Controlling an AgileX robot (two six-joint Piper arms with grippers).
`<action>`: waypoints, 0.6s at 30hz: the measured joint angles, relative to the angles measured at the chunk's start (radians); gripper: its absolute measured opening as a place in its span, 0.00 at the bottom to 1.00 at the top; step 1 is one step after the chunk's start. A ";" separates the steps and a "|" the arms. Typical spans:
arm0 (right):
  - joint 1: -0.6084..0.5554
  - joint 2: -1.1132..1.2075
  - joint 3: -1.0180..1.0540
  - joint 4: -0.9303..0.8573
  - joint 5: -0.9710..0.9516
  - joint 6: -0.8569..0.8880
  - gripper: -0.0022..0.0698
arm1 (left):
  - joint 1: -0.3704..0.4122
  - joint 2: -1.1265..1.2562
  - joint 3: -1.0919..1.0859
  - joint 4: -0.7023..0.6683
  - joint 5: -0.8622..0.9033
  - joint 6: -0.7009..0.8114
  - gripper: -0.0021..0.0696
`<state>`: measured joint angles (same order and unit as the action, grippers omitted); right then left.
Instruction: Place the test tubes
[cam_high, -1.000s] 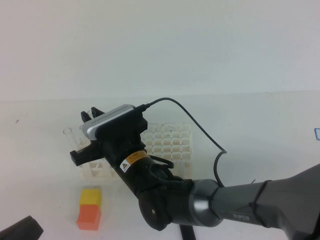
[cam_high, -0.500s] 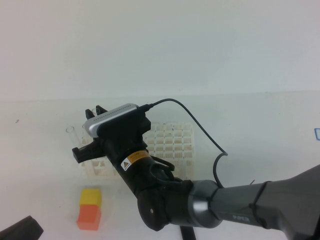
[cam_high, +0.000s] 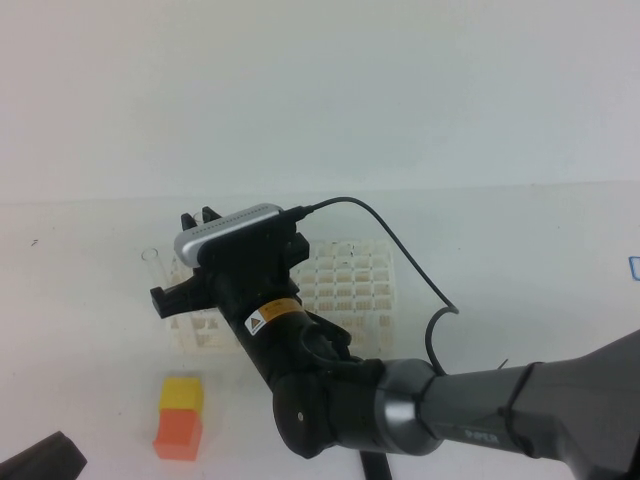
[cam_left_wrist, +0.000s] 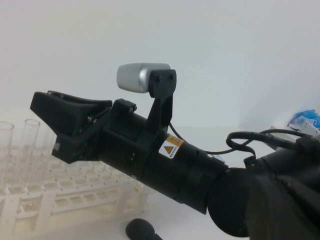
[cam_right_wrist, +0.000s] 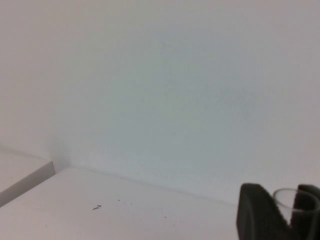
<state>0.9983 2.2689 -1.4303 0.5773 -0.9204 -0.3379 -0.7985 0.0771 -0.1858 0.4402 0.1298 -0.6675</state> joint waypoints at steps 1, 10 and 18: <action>0.002 0.000 -0.001 0.012 0.000 -0.007 0.20 | 0.000 0.000 0.000 0.000 0.000 0.000 0.03; 0.008 0.000 -0.004 0.089 -0.006 -0.091 0.20 | 0.000 0.000 0.000 0.001 0.000 0.000 0.03; 0.010 0.000 -0.005 0.087 0.002 -0.123 0.20 | 0.000 0.002 0.000 0.001 0.000 0.001 0.03</action>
<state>1.0083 2.2689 -1.4349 0.6640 -0.9180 -0.4609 -0.7985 0.0790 -0.1858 0.4411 0.1298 -0.6661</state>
